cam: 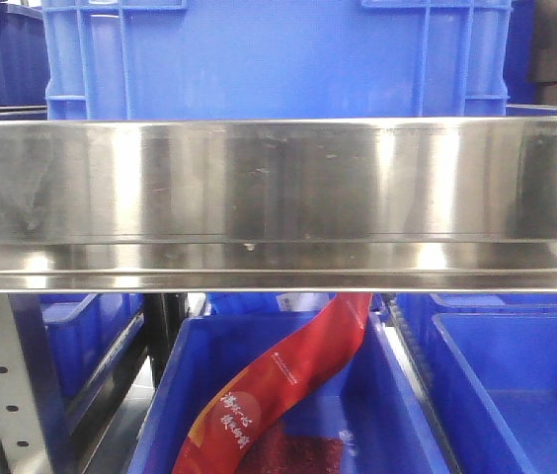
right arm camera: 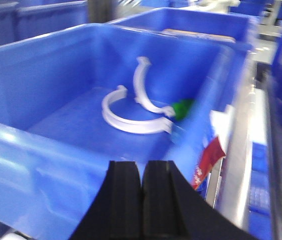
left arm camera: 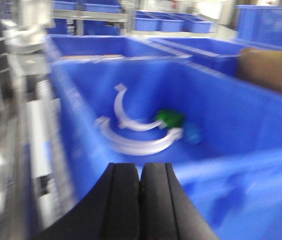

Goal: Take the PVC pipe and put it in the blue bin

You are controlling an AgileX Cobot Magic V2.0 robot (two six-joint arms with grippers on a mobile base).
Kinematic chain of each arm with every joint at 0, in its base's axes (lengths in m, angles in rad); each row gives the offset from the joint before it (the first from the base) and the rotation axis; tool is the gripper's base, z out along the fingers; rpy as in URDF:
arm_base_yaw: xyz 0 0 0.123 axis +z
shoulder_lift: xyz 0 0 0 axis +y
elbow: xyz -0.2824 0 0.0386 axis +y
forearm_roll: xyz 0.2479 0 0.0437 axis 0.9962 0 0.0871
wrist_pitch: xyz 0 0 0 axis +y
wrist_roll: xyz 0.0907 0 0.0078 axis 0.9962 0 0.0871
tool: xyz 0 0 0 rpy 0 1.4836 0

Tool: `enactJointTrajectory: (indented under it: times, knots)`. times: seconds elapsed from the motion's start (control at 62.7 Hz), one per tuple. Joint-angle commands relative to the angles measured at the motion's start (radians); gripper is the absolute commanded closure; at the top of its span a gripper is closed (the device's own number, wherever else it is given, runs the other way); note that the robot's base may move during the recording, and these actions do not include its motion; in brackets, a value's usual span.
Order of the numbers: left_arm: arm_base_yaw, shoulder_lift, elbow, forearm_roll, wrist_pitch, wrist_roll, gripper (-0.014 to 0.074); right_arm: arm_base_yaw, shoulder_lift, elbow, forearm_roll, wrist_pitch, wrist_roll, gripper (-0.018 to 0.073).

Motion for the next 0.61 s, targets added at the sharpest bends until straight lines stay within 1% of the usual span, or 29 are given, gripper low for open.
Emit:
enactJointTrajectory:
  times: [0.0, 0.08, 0.223, 0.319, 0.415, 0.59]
  knots:
    - [0.048, -0.08, 0.078, -0.008, -0.032, 0.0, 0.0707, -0.059, -0.087, 0.1, -0.012, -0.122, 0.054, 0.0727]
    - [0.094, -0.155, 0.15, -0.01, -0.032, 0.0, 0.0707, -0.124, -0.141, 0.168, -0.012, -0.166, 0.054, 0.0727]
    - [0.147, -0.287, 0.252, -0.01, -0.03, 0.0, 0.0707, -0.223, -0.22, 0.262, -0.012, -0.14, 0.054, 0.0727]
    - [0.176, -0.369, 0.305, -0.01, -0.03, 0.0, 0.0707, -0.27, -0.305, 0.327, -0.004, -0.127, 0.054, 0.0727]
    - [0.208, -0.452, 0.353, -0.01, -0.029, 0.0, 0.0707, -0.299, -0.379, 0.385, -0.004, -0.127, 0.054, 0.0727]
    - [0.246, -0.57, 0.394, -0.004, -0.016, 0.0, 0.0707, -0.305, -0.496, 0.436, -0.004, -0.131, 0.054, 0.0727]
